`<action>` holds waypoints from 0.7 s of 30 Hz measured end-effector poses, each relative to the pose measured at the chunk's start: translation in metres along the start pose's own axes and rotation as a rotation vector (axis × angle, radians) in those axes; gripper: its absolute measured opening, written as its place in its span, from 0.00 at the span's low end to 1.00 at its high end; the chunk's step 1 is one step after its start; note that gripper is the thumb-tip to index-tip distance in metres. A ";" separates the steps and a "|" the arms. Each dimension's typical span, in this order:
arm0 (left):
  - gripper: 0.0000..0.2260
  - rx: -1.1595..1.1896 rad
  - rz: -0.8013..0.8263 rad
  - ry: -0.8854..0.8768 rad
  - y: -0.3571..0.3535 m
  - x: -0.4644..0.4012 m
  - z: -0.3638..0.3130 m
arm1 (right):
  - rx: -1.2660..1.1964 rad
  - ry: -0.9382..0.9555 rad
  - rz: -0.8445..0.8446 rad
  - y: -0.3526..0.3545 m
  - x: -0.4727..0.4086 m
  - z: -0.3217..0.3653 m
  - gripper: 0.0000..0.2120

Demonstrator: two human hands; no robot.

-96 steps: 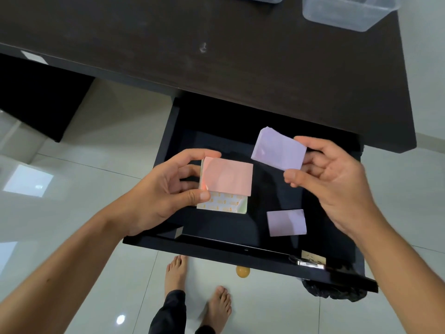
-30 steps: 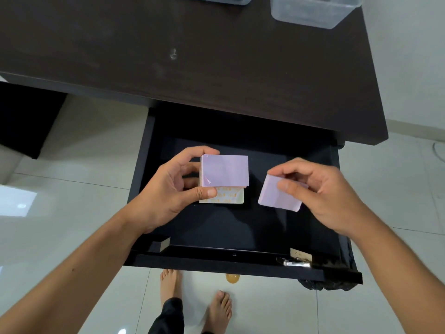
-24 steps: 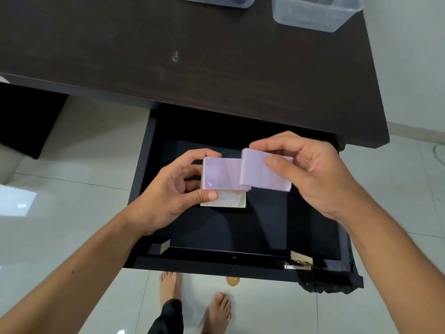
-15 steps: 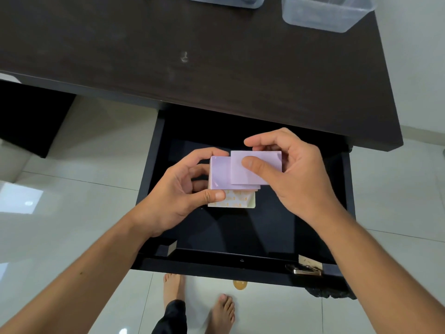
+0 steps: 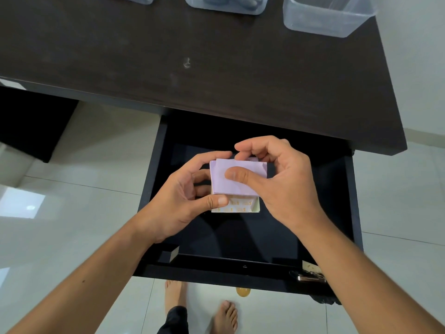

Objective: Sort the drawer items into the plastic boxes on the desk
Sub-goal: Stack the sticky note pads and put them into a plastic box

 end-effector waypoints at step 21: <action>0.28 0.002 -0.019 0.048 0.003 0.004 -0.002 | -0.367 -0.460 0.113 0.017 0.015 -0.029 0.23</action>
Point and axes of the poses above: each hand's wrist, its own x-axis away from the middle knuckle, its own y-axis out of the back of the hand, z = x × y, the point moved 3 cm from there along -x, towards the middle knuckle, and after that the axes turned 5 degrees about -x, right-handed, at the moved point
